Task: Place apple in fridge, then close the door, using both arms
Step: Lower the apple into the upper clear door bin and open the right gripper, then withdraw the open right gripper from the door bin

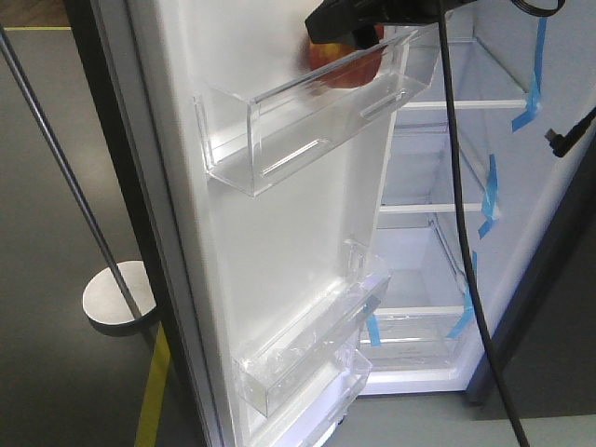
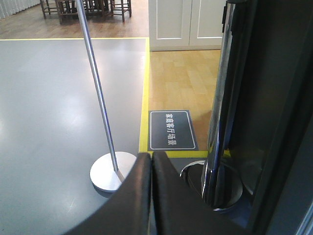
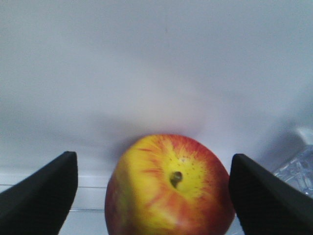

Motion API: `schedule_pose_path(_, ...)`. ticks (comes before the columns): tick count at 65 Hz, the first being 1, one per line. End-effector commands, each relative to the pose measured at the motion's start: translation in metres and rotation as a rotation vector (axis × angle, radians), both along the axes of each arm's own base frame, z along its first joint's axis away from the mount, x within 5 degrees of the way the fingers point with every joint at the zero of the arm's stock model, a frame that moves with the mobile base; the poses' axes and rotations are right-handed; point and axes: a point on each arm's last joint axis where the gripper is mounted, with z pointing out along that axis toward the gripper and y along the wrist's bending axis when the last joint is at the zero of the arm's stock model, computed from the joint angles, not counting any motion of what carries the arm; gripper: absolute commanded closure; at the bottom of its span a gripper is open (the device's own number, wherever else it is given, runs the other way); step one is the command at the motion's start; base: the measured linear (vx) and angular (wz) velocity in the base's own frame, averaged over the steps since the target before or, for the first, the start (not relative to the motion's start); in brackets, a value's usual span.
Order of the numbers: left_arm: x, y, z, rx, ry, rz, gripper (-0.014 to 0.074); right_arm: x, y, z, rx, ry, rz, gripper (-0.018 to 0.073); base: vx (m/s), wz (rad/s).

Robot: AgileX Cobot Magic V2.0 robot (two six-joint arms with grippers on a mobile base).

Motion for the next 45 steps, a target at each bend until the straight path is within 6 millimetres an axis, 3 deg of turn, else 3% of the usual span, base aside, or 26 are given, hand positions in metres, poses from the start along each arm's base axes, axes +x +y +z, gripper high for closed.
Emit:
schedule_pose_path(1,0.001,-0.001,-0.001,-0.010,-0.057,-0.015,0.0601,-0.019,-0.008,0.035,0.063,-0.122,-0.020,-0.0065,0.00,0.00)
schedule_pose_path(12,0.001,-0.001,-0.001,-0.010,-0.057,-0.015,0.0601,-0.035,-0.013,0.050,0.073,-0.161,-0.018,-0.0039,0.00,0.00)
schedule_pose_path(30,0.001,-0.001,-0.001,-0.010,-0.057,-0.015,0.0601,-0.078,-0.029,0.082,0.108,-0.228,-0.013,0.0032,0.00,0.00)
schedule_pose_path(45,0.001,-0.001,-0.001,-0.010,-0.057,-0.015,0.0601,-0.099,-0.056,0.071,0.085,-0.142,-0.077,0.0080,0.00,0.00)
